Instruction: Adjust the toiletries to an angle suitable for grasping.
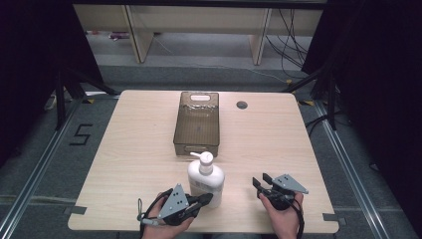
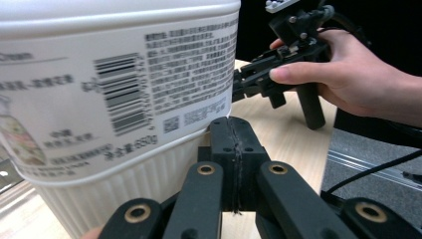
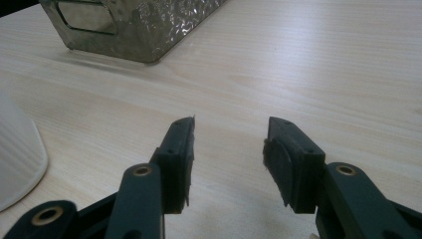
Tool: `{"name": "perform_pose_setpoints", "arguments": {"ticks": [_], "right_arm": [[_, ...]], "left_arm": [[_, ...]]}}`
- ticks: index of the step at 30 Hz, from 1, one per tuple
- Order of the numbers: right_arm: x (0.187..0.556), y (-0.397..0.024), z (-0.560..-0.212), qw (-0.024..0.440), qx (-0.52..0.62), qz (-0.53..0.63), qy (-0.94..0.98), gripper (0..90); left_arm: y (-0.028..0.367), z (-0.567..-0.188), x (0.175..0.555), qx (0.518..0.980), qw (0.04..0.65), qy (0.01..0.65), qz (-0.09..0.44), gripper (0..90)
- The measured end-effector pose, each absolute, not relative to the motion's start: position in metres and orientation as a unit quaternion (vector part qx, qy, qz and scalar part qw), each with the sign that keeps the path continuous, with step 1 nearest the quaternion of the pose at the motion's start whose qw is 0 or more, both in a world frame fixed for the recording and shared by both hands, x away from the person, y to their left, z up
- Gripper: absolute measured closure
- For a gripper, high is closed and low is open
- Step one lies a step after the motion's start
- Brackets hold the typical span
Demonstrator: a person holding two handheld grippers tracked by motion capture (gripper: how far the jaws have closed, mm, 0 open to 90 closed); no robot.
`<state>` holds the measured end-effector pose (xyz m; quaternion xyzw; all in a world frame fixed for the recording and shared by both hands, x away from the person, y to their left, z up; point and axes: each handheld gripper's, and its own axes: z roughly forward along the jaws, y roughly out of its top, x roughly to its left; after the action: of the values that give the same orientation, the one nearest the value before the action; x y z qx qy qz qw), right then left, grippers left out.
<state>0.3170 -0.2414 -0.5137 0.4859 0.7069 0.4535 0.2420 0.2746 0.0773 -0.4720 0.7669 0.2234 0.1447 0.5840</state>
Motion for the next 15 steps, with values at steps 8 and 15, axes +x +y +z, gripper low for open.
{"name": "perform_pose_setpoints", "arguments": {"ticks": [8, 15], "right_arm": [[0.316, -0.239, -0.515, 0.238, 0.497, 0.457, 0.698, 54.7], [0.316, -0.241, -0.514, 0.243, 0.484, 0.463, 0.702, 53.7]], "left_arm": [[0.072, -0.473, 0.282, 0.767, 0.582, 0.223, 0.153, 89.3], [0.091, -0.462, 0.262, 0.752, 0.595, 0.229, 0.17, 80.3]]}}
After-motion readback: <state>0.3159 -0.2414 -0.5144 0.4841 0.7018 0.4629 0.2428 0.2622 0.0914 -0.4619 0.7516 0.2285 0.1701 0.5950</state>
